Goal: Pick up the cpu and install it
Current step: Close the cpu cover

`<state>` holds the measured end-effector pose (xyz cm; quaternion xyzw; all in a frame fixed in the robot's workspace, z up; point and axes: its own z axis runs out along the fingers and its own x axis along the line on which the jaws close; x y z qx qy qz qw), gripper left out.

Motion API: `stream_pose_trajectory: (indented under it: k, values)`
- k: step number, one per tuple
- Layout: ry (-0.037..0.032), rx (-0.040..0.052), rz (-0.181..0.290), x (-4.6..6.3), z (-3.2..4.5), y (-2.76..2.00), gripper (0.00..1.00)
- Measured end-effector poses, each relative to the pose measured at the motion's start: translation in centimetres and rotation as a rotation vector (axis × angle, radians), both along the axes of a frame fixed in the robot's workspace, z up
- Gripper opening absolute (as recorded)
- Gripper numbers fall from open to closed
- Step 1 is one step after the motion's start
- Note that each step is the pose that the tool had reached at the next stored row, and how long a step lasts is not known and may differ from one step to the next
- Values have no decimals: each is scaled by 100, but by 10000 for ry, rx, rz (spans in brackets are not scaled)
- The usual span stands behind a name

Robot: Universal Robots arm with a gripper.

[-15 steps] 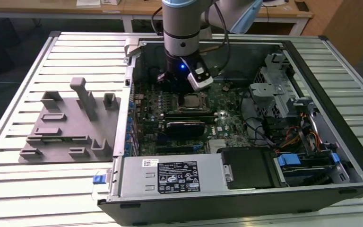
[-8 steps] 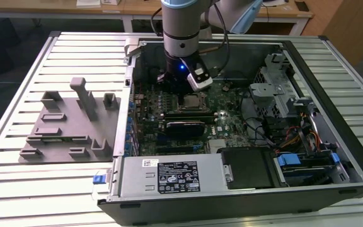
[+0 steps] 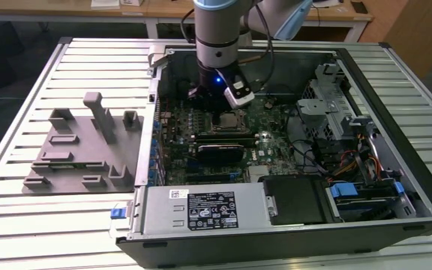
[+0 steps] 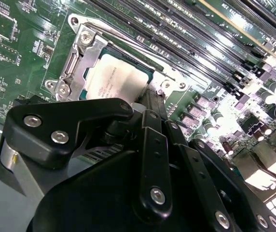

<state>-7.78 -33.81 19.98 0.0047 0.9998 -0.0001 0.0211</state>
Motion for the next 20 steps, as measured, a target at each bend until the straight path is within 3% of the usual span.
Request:
stream_pose_trajectory:
  k: [13, 20]
  values:
    - [0, 0, -1, 38, 1, 0, 11]
    - [0, 0, 0, 38, 70, 0, 11]
